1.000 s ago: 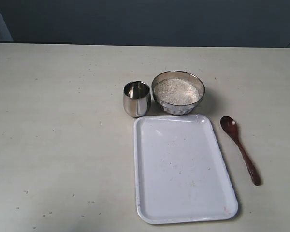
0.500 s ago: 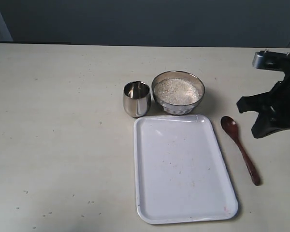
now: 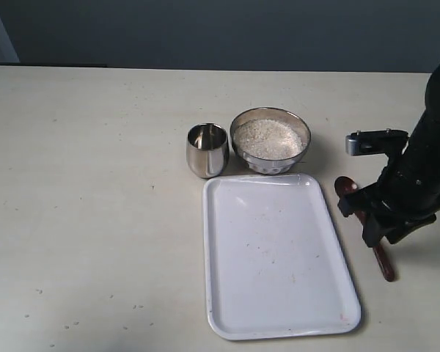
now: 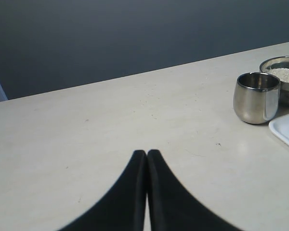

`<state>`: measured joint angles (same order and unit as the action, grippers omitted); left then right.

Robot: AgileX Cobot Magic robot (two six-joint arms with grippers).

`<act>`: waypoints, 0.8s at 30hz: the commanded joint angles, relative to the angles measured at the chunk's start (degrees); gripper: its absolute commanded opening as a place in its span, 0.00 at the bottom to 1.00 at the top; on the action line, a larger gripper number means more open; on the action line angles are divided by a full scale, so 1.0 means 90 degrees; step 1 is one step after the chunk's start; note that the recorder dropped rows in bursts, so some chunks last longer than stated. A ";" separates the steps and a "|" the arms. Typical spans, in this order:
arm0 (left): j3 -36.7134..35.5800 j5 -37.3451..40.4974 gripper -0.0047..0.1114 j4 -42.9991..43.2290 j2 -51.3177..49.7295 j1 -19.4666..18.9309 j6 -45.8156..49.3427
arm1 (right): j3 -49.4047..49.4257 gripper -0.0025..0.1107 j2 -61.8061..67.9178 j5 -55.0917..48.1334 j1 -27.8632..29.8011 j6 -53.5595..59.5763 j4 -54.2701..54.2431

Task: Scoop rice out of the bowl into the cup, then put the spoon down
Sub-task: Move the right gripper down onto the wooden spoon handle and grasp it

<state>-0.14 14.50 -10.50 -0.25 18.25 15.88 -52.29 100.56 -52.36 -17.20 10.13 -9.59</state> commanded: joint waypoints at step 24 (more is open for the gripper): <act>0.0015 -0.0078 0.04 -0.0003 0.0028 0.0032 -0.0035 | -0.0039 0.20 0.0970 0.0194 -0.0015 -0.0492 0.0263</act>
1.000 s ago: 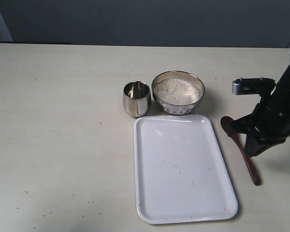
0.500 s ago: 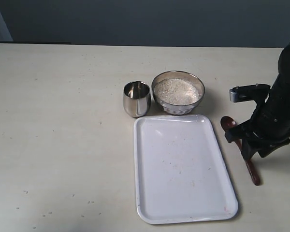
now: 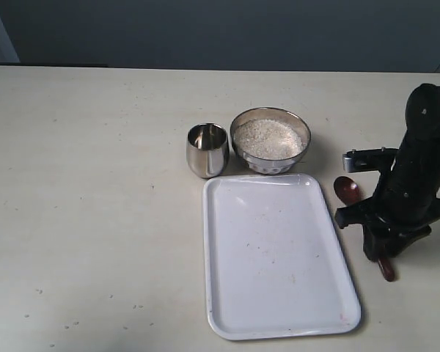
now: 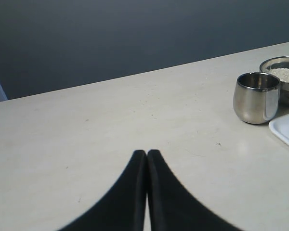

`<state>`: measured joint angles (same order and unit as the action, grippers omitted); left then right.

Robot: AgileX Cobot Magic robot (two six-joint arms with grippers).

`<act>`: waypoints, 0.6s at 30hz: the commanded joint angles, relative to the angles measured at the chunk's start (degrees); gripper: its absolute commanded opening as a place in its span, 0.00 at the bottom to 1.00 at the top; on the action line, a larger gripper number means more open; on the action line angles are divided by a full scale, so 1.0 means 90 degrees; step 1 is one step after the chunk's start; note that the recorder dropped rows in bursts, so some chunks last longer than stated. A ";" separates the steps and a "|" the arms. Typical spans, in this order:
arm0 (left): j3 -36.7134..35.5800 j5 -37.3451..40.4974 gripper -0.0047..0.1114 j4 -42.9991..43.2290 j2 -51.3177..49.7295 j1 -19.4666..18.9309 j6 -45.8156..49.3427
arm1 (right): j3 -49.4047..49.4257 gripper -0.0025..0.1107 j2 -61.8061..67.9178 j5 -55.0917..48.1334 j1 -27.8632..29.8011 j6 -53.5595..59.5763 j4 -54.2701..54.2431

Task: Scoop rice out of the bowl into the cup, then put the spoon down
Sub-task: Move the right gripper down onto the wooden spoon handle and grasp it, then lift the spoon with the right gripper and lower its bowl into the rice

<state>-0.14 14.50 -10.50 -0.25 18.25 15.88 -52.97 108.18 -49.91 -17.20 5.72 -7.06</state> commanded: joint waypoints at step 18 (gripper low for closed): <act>0.0015 -0.0078 0.04 -0.0003 0.0028 0.0032 -0.0035 | -0.1880 0.01 -0.0575 -0.2228 -0.0146 0.0745 0.0521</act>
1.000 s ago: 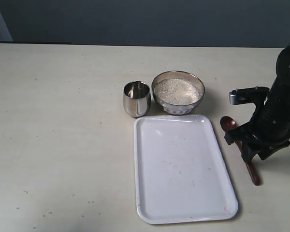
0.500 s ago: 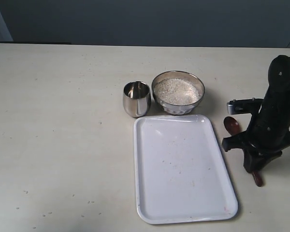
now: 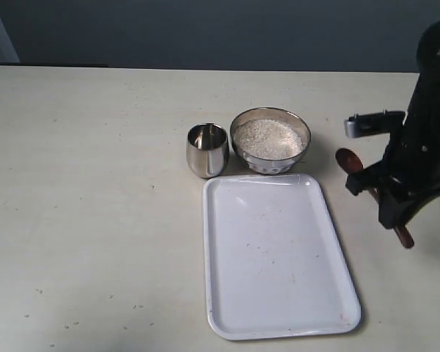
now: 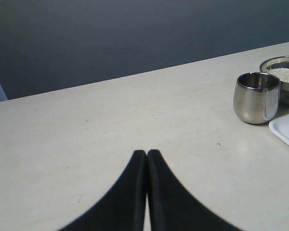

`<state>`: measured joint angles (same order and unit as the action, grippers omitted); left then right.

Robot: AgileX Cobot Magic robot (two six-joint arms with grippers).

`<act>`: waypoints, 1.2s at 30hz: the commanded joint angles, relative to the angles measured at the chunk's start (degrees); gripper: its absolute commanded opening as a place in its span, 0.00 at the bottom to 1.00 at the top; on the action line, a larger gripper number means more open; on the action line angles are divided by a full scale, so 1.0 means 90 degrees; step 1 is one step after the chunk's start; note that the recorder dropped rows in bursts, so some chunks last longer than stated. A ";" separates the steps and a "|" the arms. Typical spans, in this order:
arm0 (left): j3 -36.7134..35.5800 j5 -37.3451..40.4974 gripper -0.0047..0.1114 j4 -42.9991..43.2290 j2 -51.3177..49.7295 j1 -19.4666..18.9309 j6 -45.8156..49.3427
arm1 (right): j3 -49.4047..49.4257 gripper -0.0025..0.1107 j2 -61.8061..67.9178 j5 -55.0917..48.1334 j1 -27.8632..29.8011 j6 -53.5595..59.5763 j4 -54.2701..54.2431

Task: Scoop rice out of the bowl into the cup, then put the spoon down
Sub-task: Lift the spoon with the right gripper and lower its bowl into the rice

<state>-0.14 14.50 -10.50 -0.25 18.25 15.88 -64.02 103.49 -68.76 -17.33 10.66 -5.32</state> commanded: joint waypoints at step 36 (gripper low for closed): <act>0.0015 -0.0078 0.04 0.0008 0.0028 0.0032 -0.0035 | -0.1923 0.01 0.0839 -0.0134 -0.2521 0.0355 0.5466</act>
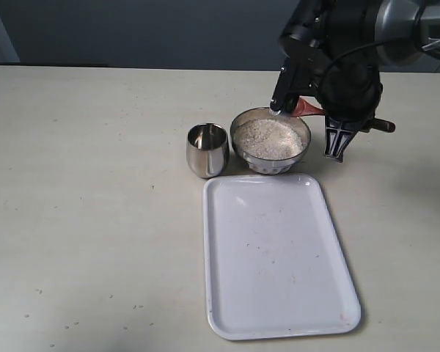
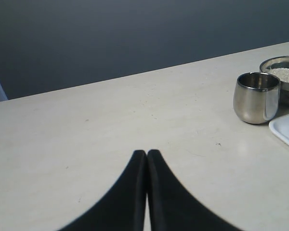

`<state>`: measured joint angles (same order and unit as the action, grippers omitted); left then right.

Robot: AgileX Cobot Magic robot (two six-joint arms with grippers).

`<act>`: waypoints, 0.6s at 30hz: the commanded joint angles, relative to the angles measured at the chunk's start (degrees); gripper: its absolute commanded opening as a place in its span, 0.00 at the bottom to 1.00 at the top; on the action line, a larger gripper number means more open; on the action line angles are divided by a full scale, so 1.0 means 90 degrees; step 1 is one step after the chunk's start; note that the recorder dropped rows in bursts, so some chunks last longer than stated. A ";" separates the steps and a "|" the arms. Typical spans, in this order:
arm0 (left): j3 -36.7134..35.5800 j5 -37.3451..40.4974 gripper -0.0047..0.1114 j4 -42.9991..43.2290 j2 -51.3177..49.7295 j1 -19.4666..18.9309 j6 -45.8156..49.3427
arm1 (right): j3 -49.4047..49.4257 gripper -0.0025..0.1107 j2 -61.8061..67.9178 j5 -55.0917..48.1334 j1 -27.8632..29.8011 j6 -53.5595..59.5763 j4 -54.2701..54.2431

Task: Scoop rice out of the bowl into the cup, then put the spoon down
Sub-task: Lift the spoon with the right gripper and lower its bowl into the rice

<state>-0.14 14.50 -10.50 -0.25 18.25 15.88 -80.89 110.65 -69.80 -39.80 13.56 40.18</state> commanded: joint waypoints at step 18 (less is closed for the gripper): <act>0.0015 -0.0078 0.04 0.0008 0.0028 0.0032 -0.0035 | -0.0047 0.01 0.0897 -0.0018 -0.0345 -0.0399 0.1975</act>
<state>-0.14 14.50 -10.50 -0.25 18.25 15.88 -80.89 117.78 -69.80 -41.85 10.86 54.51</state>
